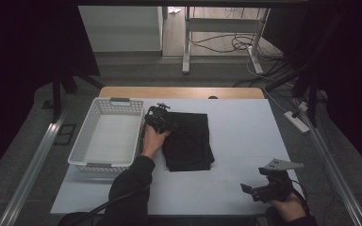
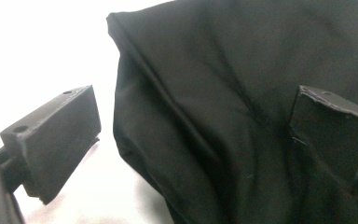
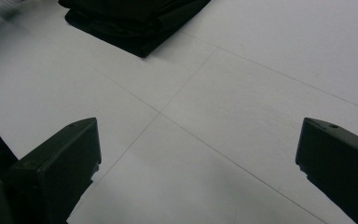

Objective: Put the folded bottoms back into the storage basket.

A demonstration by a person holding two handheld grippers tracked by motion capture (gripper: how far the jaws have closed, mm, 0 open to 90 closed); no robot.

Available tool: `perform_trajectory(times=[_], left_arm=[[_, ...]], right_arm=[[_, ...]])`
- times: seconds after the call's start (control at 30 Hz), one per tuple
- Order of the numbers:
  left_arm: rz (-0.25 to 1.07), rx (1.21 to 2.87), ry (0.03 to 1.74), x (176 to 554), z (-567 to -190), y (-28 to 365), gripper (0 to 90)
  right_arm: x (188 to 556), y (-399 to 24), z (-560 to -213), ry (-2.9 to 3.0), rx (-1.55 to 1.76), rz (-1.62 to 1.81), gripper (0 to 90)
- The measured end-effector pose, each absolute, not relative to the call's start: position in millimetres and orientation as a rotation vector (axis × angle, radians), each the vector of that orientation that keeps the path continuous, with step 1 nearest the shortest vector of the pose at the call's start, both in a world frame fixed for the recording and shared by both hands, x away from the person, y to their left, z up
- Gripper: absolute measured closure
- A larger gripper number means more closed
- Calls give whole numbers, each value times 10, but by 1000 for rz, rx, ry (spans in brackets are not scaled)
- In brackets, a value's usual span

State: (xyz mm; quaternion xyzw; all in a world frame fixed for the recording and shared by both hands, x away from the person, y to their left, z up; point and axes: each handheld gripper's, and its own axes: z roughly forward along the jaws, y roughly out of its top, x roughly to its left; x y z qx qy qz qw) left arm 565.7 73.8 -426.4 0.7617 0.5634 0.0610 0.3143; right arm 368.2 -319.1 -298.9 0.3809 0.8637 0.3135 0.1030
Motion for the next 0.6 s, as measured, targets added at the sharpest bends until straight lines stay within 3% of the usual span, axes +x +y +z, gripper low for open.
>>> perform_trajectory(times=[0.2,0.6], left_arm=[[167,2024,1453,5639,-4250,732,59],[94,2021,1332,5544,-4170,663,592]], right_arm=[[3680,-3184,-2990,2550,1120,922,2],[3671,-3159,-2988,2568,1080,912,1]])
